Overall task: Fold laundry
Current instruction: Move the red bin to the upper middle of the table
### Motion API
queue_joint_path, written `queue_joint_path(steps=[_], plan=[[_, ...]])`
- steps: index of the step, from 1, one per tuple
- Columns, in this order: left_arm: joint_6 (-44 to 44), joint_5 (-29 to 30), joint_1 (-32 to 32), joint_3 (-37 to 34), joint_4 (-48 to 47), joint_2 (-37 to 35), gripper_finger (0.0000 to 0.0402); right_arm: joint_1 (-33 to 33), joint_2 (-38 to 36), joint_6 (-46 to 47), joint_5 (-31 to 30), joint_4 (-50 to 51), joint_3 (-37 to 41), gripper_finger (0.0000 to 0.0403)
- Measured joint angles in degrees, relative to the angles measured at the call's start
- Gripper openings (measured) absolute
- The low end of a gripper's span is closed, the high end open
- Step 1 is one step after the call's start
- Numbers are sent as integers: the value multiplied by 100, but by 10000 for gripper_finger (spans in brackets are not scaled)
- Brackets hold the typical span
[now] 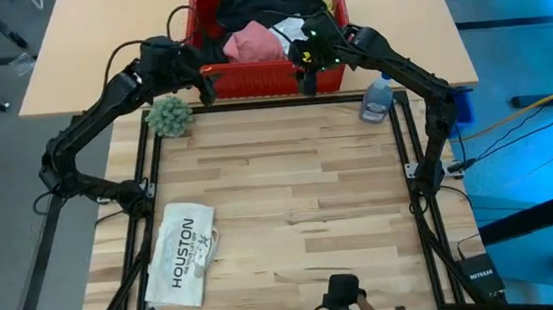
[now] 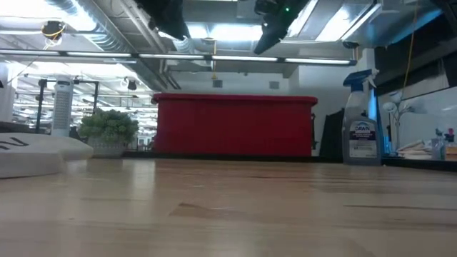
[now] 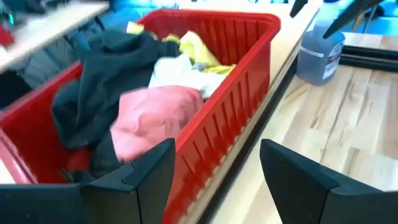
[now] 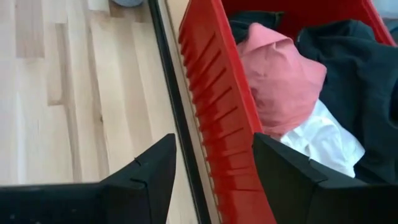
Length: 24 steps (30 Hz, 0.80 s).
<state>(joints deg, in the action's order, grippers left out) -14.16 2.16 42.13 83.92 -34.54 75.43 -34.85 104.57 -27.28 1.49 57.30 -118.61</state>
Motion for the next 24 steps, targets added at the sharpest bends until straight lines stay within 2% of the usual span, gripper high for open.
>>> queue_joint_path(steps=[3, 10, 17, 24], plan=[[437, 6, 1, 0, -57, -14, 227, -7, 0, 64, -1, -5, 0, 205], [806, 1, 0, 0, -81, 6, 227, -15, 2, 22, -143, -4, 0, 205], [491, -3, 0, 0, -33, 6, 227, -15, 2, -276, -436, -326, 2, 205], [200, -5, -17, 0, -85, 58, 227, -197, 44, -434, -344, -555, 61, 205]])
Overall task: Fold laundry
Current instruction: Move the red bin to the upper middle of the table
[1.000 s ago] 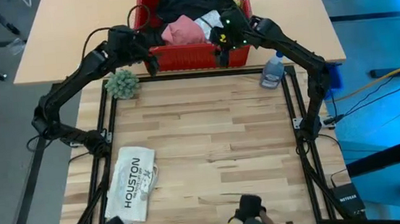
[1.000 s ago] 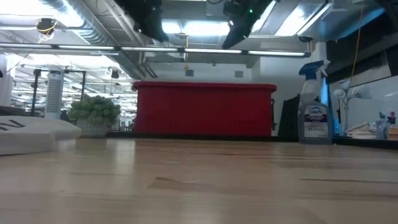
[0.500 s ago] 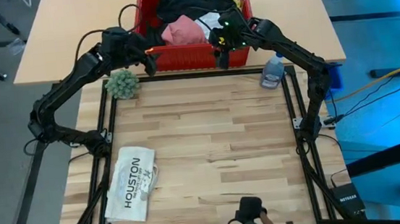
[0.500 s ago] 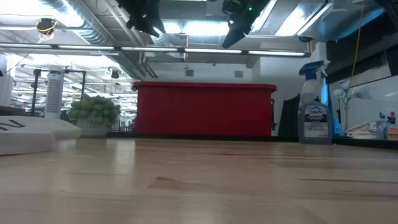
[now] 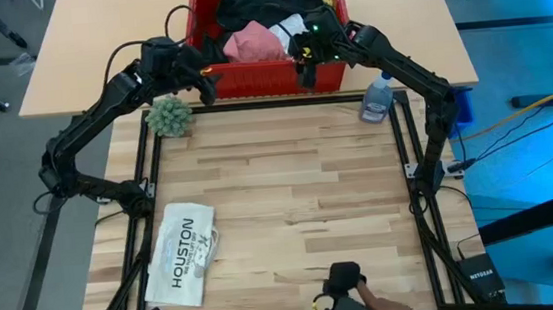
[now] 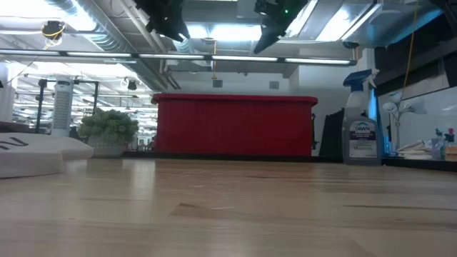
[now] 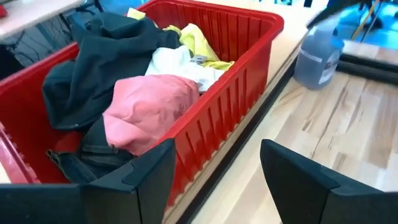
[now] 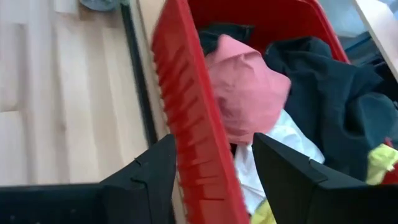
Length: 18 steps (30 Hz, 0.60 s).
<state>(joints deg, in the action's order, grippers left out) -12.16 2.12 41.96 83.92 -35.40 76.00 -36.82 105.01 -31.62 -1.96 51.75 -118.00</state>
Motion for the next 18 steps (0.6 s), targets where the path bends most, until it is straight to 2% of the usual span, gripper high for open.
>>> queue_joint_path(steps=[8, 14, 18], plan=[[-384, 4, -177, 0, -217, 125, 227, -533, 41, -851, 156, -1079, 917, 205], [-665, -3, -455, 0, -293, 125, 227, -884, 399, -1076, 327, -1125, 1291, 205], [-800, 2, -562, 0, -302, 125, 227, -955, 568, -1225, 95, -1436, 1504, 205]])
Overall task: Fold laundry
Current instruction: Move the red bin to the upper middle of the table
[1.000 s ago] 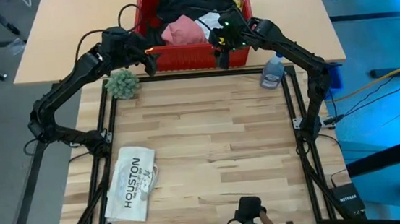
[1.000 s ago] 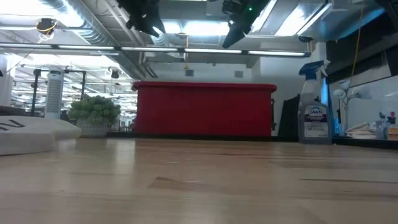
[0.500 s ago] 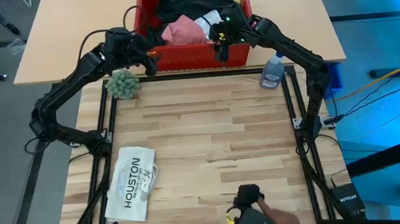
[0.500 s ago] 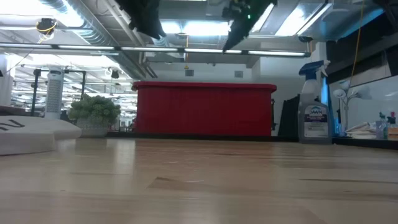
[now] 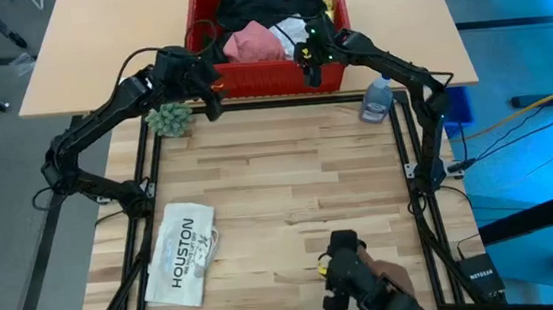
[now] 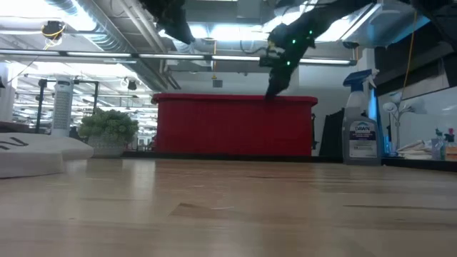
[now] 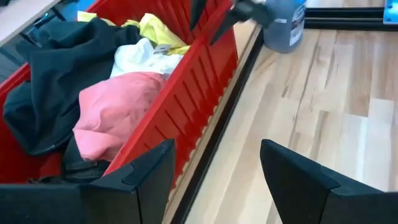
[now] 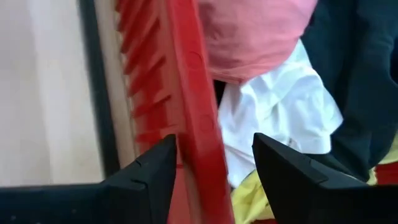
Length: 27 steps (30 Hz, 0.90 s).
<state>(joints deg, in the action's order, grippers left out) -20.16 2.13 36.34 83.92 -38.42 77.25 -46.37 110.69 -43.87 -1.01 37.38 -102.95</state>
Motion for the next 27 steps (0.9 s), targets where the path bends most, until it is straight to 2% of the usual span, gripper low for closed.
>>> queue_joint_path(steps=[7, 9, 11, 12, 13, 18, 27], plan=[[0, 4, -11, 0, -15, 0, 227, 28, 309, 60, -196, -134, 29, 196], [0, 4, -11, 0, -17, 0, 227, 61, 351, 211, -289, -153, 32, 167], [0, 6, -11, 0, -15, 0, 227, 59, 357, 272, -400, -185, 26, 113], [0, 7, -11, 0, -18, 0, 227, 59, 357, 96, -377, -156, 13, 83], [0, 7, -11, 0, -19, 0, 227, 59, 357, -34, -352, -134, 11, 74], [-113, 9, -9, 0, -17, 0, 227, 71, 316, 176, -377, 85, -90, 75], [-155, 255, 20, 0, 11, 0, 227, 55, 336, 391, 185, 1553, -999, 75]])
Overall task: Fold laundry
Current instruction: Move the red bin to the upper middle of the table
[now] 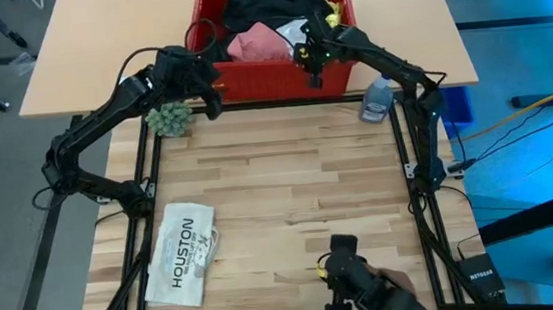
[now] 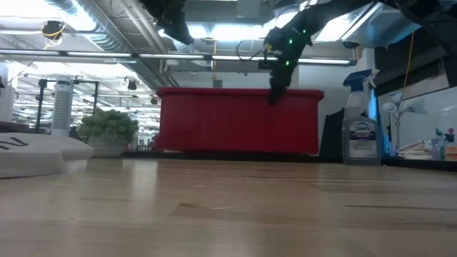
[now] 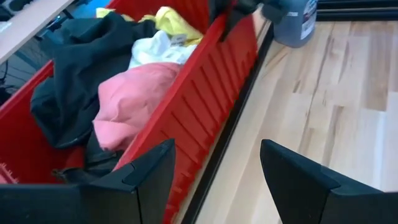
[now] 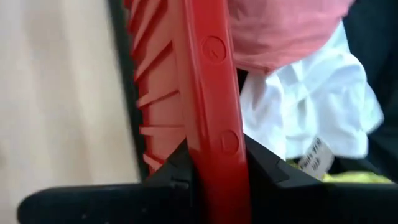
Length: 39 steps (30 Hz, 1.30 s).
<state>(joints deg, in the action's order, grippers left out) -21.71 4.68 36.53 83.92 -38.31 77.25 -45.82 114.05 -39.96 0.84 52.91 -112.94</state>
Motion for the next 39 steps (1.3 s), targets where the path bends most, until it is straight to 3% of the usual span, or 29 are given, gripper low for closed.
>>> queue_joint_path(steps=[5, 11, 14, 18, 29, 33, 38, 39], plan=[[-394, 294, -7, 0, 67, 75, 227, 19, -77, 246, 588, 310, -210, 75], [-1701, 773, 244, 0, 238, 474, 227, 158, -106, 263, 656, 598, -245, 75], [-1952, 942, 492, 0, 277, 790, 227, 210, -108, 360, 780, 630, -247, 75], [-1824, 556, 874, 0, 118, 1044, 227, 329, -117, 321, 752, 906, -247, 75], [-2178, 300, 1433, -2, -222, 1500, 223, 417, -138, 392, 969, 888, -247, 75], [-2216, 298, 1416, 7, -125, 1515, 180, 417, -138, 391, 970, 887, -247, 75], [-2308, 179, 1377, 23, -332, 1521, 85, 417, -138, 376, 965, 938, -247, 75], [-2283, 158, 1369, 57, -474, 1521, 84, 417, -138, 376, 967, 998, -247, 75]])
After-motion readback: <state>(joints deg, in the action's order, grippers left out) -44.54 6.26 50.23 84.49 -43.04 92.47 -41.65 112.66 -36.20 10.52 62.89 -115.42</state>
